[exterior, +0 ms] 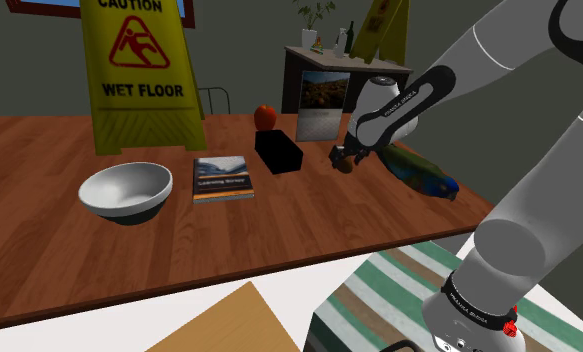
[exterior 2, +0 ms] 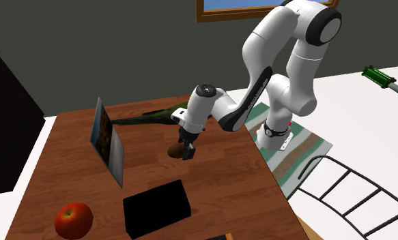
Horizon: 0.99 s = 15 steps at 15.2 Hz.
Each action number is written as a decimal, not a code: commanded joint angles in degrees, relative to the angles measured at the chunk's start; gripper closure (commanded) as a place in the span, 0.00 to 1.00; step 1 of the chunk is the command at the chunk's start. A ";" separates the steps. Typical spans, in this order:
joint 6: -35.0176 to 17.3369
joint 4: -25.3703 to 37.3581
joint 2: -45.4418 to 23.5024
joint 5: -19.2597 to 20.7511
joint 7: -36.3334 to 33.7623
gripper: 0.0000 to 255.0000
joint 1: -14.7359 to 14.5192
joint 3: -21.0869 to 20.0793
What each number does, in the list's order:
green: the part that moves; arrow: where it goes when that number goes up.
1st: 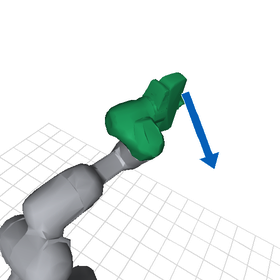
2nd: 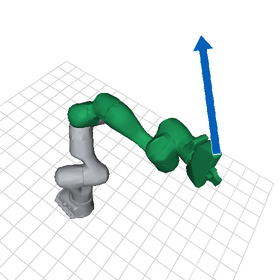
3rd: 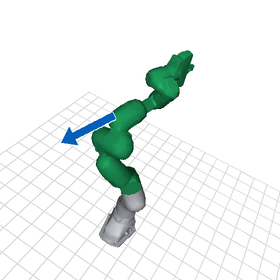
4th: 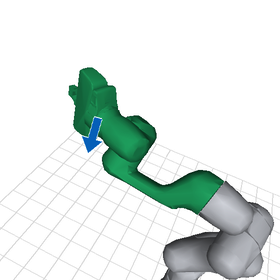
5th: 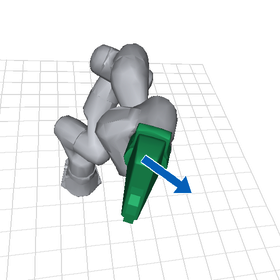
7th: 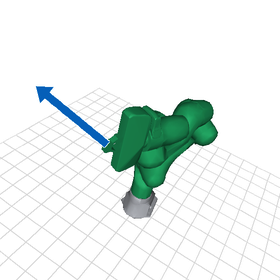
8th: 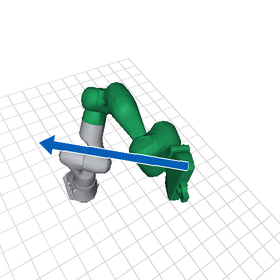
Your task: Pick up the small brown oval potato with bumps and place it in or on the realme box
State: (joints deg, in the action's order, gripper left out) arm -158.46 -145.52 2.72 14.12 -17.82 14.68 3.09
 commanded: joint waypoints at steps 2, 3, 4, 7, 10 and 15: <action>-0.05 0.00 -0.05 0.02 -0.01 0.00 0.00 0.00; -0.04 0.00 -0.03 0.01 -0.01 0.00 0.00 0.00; -0.04 0.00 -0.03 0.01 -0.01 1.00 0.00 0.00; -0.04 0.01 -0.04 0.01 0.00 1.00 0.01 0.00; -0.03 0.01 -0.04 0.01 0.00 1.00 0.00 0.00; 1.63 0.33 1.32 -0.67 0.63 1.00 -0.14 -0.02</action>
State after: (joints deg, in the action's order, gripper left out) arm -157.56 -145.21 3.34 13.69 -17.38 14.63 3.11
